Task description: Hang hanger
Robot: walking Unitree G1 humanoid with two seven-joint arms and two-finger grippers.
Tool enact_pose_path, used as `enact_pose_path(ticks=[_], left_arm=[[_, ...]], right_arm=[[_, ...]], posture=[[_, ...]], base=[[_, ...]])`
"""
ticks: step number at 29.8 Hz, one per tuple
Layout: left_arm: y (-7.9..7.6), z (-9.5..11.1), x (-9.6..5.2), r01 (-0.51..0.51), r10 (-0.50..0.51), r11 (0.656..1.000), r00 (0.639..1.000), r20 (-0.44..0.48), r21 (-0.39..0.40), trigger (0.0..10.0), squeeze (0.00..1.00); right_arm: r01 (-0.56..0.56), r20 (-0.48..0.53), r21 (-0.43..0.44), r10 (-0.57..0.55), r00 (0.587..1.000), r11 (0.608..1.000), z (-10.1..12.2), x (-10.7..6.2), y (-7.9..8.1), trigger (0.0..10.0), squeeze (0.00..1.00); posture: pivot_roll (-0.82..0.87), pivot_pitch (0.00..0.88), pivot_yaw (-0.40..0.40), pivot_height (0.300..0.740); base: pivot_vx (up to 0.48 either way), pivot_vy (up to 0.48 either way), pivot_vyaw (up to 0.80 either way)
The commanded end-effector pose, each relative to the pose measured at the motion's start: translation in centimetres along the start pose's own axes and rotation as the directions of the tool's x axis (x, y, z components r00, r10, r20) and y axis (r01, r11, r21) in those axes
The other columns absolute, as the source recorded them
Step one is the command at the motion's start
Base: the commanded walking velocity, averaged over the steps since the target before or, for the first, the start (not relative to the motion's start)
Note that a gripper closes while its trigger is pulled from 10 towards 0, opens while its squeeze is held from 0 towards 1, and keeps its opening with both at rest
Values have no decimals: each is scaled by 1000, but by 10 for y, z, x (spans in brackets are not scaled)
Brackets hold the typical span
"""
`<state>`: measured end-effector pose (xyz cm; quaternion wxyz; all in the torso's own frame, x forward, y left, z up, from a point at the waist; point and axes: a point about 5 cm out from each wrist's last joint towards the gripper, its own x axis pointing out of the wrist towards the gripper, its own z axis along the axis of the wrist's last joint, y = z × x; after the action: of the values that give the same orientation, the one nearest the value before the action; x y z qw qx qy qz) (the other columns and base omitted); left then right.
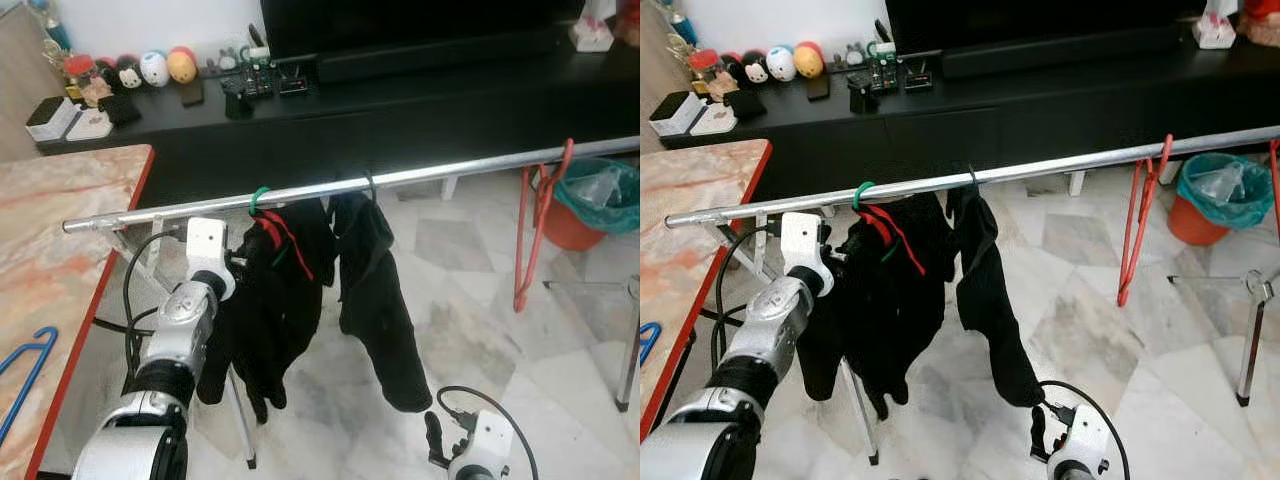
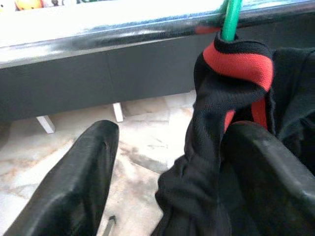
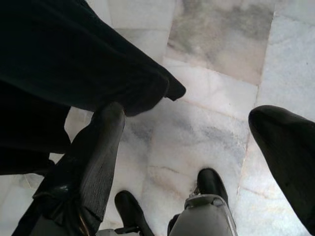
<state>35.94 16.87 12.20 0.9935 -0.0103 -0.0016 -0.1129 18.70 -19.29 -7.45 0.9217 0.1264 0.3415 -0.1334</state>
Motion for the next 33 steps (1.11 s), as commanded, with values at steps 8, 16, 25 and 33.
enact_pose_path(ticks=[8, 16, 25, 33], left_arm=[[8, 5, -24, 53, -53, 999, 998, 39, 0, 10000, 1000], [27, -21, -82, 2, -4, 997, 1000, 20, 81, 10000, 0], [52, -84, -149, -27, 78, 983, 955, -287, 180, 10000, 0], [49, -130, -145, -81, 139, 987, 856, -499, 136, 10000, 0]], right_arm=[[-10, -49, -16, 9, 999, 1000, -9, -2, -1, 10000, 0], [2, -81, -25, -4, 997, 1000, -13, -4, -6, 10000, 0], [8, -103, -32, -11, 995, 999, -16, -5, -11, 10000, 0], [2, -116, -68, -10, 993, 998, -15, -4, -14, 10000, 0]], posture=[[1, 7, 90, 740], [7, 0, 77, 740], [29, 4, 63, 740], [19, 0, 22, 740]], base=[[0, 0, 0], [0, 0, 0], [0, 0, 0], [0, 0, 0]])
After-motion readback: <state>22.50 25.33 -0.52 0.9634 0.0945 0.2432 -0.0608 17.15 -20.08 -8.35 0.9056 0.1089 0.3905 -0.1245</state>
